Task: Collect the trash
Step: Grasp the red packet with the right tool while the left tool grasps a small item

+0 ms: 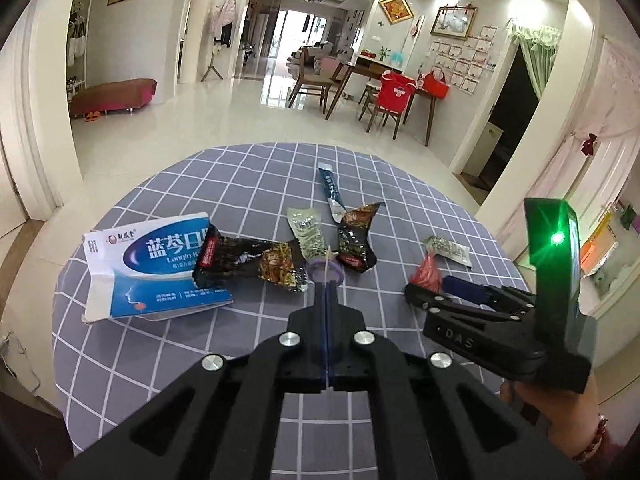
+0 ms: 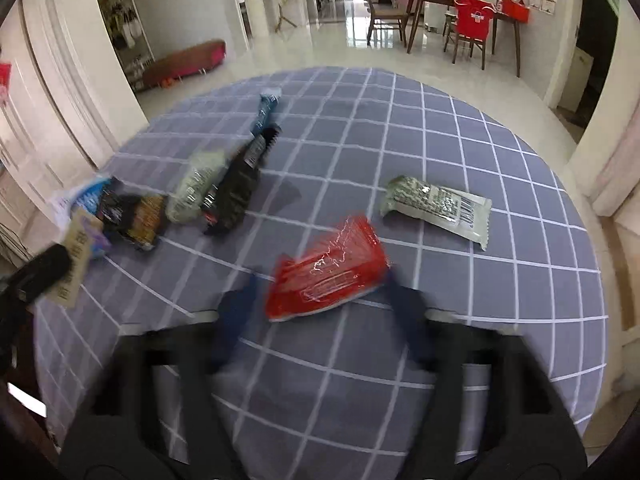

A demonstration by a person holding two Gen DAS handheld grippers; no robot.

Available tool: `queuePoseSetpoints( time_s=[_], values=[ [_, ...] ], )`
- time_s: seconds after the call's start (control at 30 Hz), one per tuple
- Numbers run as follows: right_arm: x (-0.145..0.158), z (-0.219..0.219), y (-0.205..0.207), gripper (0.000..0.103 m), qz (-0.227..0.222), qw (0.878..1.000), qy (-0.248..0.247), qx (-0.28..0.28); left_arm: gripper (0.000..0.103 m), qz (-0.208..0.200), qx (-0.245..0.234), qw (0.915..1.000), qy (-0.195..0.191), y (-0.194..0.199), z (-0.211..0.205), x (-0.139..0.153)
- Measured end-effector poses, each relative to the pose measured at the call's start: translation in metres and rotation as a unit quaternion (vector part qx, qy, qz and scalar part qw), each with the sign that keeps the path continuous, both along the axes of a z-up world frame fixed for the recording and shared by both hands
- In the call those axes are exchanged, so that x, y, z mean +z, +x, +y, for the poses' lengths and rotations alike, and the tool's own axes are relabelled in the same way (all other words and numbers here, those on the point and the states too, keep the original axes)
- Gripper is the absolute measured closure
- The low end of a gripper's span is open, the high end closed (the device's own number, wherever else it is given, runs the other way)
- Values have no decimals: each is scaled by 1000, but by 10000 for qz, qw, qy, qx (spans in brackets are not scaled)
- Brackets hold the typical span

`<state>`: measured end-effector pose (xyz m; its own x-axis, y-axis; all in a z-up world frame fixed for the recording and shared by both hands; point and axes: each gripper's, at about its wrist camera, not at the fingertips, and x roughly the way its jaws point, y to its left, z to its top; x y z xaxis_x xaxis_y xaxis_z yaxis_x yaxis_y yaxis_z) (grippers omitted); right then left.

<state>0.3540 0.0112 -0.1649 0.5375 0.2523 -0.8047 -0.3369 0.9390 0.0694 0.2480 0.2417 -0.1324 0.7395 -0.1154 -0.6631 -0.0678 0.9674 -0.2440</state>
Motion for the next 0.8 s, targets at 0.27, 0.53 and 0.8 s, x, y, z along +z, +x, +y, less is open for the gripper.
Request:
queuePoseSetpoints(
  time_s=[0.27, 0.53, 0.8],
  values=[
    [13, -40, -26, 79, 85, 9964, 840, 68, 103, -151, -250, 9996, -26, -11, -23, 15],
    [61, -103, -98, 79, -346, 9841, 1742, 8, 103, -458, -847, 9953, -145, -42, -77, 41],
    [86, -217, -178, 79, -800, 9742, 2035, -560, 103, -526, -1840, 9813, -196, -74, -182, 46]
  ],
)
